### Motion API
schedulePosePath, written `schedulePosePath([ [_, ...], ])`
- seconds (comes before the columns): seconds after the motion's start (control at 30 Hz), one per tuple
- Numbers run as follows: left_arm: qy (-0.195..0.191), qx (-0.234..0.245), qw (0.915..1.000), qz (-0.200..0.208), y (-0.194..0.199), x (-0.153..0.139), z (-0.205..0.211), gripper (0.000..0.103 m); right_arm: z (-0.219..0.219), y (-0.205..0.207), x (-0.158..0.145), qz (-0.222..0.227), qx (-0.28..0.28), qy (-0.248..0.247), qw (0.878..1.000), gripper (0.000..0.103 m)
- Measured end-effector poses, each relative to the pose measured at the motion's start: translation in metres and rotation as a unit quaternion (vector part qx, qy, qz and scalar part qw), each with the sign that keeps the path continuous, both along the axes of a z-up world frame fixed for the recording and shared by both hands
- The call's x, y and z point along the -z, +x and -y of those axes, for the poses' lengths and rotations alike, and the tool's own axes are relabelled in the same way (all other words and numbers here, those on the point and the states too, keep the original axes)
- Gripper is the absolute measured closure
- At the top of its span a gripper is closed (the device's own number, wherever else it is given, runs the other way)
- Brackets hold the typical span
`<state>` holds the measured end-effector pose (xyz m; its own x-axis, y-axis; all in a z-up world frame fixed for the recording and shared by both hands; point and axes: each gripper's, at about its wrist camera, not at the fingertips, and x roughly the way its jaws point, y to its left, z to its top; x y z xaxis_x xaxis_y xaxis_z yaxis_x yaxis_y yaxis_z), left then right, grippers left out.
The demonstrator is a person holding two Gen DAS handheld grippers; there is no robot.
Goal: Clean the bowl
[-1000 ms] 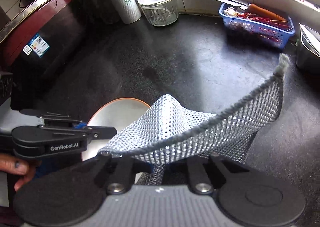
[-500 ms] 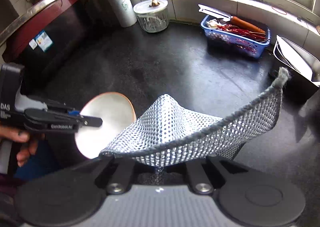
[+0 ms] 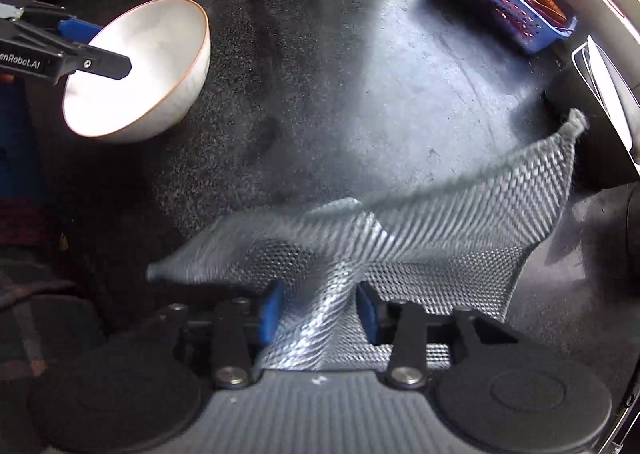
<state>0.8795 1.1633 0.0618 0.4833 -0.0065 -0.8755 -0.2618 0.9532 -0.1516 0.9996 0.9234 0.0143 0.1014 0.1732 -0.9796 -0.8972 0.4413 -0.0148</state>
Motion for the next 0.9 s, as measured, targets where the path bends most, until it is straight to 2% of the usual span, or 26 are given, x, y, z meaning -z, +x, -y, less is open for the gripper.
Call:
schedulePosePath([
  [0.1, 0.004, -0.002, 1.0000, 0.005, -0.002, -0.004, 0.000, 0.035, 0.011, 0.001, -0.010, -0.003, 0.012, 0.015, 1.000, 0.046],
  [0.23, 0.015, -0.005, 0.9998, 0.015, -0.006, -0.013, 0.001, 0.035, 0.030, 0.004, -0.026, 0.015, 0.049, 0.055, 0.997, 0.046],
  [0.4, 0.037, -0.009, 0.9986, 0.037, -0.009, -0.027, 0.002, 0.035, 0.044, 0.008, -0.034, 0.022, 0.125, 0.120, 0.985, 0.046],
  [0.43, 0.042, -0.011, 0.9981, 0.044, -0.010, -0.030, 0.002, 0.033, 0.045, 0.008, -0.036, 0.018, 0.137, 0.131, 0.982, 0.043],
  [0.47, 0.047, -0.014, 0.9976, 0.049, -0.010, -0.033, 0.002, 0.025, 0.045, 0.006, -0.038, 0.012, 0.151, 0.143, 0.978, 0.033],
  [0.53, 0.054, -0.019, 0.9967, 0.058, -0.010, -0.040, 0.002, 0.020, 0.044, 0.001, -0.040, 0.006, 0.182, 0.159, 0.970, 0.020],
  [0.67, 0.051, -0.031, 0.9947, 0.084, -0.011, -0.054, 0.003, 0.019, 0.039, -0.012, -0.048, 0.001, 0.231, 0.177, 0.957, 0.015],
  [0.73, 0.061, -0.035, 0.9943, 0.080, -0.010, -0.062, 0.009, 0.019, 0.036, -0.020, -0.056, 0.015, 0.252, 0.170, 0.953, 0.010],
  [0.9, 0.081, -0.023, 0.9915, 0.099, -0.021, -0.084, 0.035, 0.019, 0.039, -0.039, -0.077, 0.041, 0.289, 0.159, 0.943, 0.009],
])
